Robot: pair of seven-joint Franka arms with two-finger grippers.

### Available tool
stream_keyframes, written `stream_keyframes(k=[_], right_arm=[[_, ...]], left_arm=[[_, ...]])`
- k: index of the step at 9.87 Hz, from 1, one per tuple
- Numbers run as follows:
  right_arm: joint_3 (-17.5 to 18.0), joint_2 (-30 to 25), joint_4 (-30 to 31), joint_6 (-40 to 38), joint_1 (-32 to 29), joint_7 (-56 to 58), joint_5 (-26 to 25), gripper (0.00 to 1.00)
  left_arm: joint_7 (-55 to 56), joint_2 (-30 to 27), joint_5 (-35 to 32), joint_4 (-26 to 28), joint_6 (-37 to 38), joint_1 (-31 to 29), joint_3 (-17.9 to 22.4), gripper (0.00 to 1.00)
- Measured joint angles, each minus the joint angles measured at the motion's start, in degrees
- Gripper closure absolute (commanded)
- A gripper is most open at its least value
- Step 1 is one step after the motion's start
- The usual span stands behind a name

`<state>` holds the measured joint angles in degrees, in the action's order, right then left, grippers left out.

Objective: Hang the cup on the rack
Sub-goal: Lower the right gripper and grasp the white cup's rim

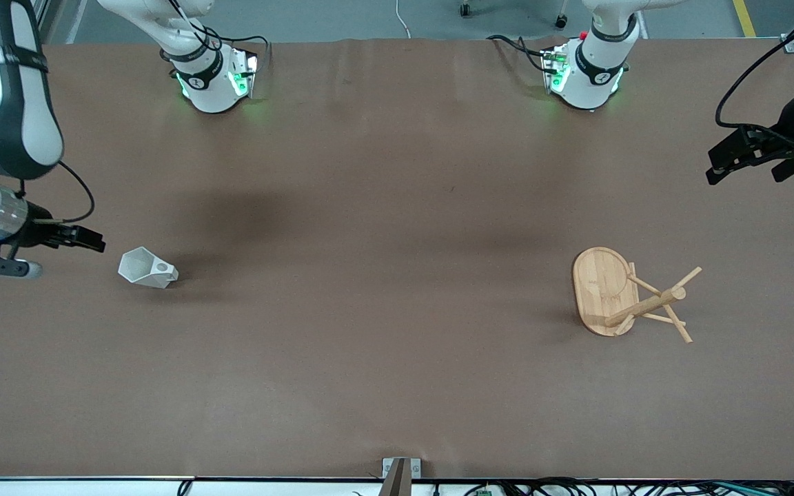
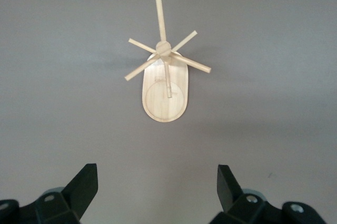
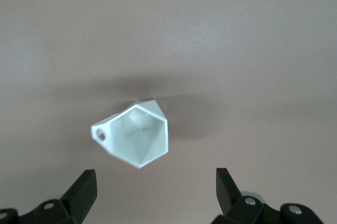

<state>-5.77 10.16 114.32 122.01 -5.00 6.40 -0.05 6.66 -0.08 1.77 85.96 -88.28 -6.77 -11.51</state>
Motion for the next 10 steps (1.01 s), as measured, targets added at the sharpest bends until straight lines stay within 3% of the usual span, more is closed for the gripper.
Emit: stream_keyframes(k=[2, 5, 8, 10], right_arm=[[0.0, 3.6, 5.0, 10.1, -0.7, 1.6, 0.0, 0.0], [0.1, 8.4, 6.7, 13.6, -0.7, 2.1, 0.0, 0.08], [0.1, 10.2, 6.7, 14.5, -0.7, 2.2, 0.0, 0.35], [0.2, 11.1, 6.7, 14.6, -0.7, 2.2, 0.2, 0.69]], left_arm=[[0.0, 0.1, 2.0, 0.0, 0.0, 0.0, 0.0, 0.0], [0.0, 0.1, 3.0, -0.1, 0.0, 0.0, -0.1, 0.0], [0.1, 0.7, 3.7, 0.0, 0.3, 0.8, -0.3, 0.0], [0.1, 1.9, 3.7, 0.0, 0.5, 1.0, -0.4, 0.0]])
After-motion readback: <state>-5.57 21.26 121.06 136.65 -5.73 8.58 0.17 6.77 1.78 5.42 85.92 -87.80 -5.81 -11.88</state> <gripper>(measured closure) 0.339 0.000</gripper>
